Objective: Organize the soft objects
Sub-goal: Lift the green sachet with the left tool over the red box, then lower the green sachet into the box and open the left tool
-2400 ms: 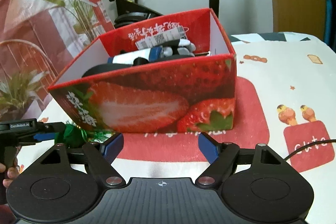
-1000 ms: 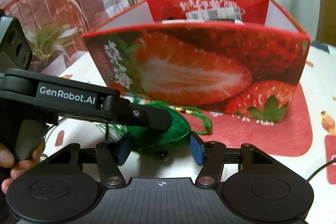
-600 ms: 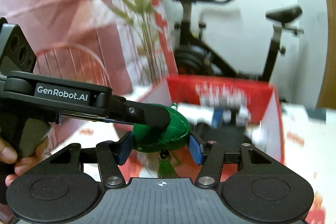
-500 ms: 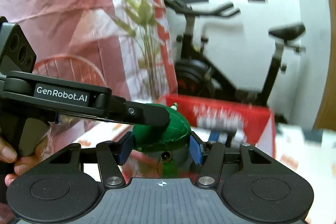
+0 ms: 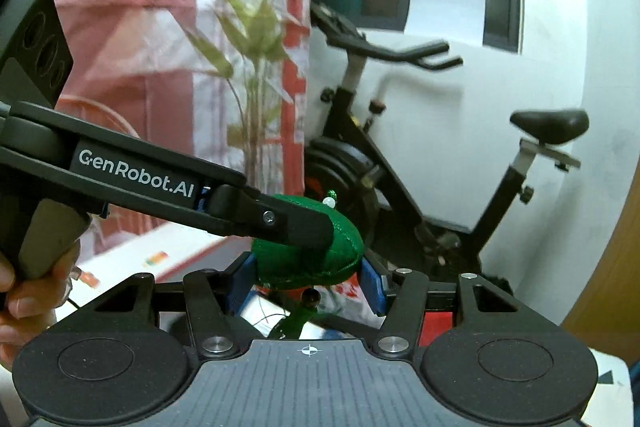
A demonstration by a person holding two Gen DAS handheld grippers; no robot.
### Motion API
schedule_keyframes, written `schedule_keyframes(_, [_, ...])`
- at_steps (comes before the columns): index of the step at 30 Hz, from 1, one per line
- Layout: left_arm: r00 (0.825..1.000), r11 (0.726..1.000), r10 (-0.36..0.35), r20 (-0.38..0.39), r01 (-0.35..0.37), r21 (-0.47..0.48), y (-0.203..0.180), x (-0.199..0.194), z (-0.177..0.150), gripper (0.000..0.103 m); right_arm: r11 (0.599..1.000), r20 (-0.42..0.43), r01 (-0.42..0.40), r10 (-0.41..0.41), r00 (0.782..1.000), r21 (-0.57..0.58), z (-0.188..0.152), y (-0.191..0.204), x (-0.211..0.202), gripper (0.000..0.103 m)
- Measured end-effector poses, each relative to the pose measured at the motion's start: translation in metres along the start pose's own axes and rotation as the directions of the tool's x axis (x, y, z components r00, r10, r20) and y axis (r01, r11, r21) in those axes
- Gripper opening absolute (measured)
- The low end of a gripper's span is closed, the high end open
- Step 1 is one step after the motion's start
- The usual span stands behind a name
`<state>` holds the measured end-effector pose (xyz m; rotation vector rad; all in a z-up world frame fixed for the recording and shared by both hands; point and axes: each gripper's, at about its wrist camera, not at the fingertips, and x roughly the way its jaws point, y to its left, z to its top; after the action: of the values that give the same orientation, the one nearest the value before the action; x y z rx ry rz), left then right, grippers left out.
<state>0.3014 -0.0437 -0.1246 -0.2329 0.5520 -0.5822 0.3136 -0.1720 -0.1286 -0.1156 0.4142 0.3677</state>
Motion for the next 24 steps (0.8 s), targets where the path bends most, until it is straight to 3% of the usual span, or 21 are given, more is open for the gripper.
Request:
schedule_keyframes(7, [0.995,1.0,0.019,-0.098,-0.021,-0.013,0.02,0.059,-0.013,0.053,1.0,-0.12,0.022,-0.02,0.993,0.02,-0.03,-0.029,0.055,0.052])
schedule_keyframes(11, [0.988,0.999,0.011,-0.154,-0.017,-0.035,0.028,0.085,-0.02,0.053,0.998,-0.208,0.041,-0.028,0.978,0.055,-0.045,-0.041,0.076,0.052])
schedule_keyframes(20, [0.975,0.998,0.01,-0.221,-0.022,-0.056,0.035,0.119,-0.027,0.053,0.986,-0.307,0.092,-0.045,0.951,0.14,-0.059,-0.056,0.091,0.052])
schedule_keyframes(24, [0.969,1.0,0.016,-0.248,-0.021,-0.02,0.03,0.123,-0.031,0.056,0.977,-0.358,0.126,-0.057,0.932,0.174,-0.062,-0.062,0.097,0.052])
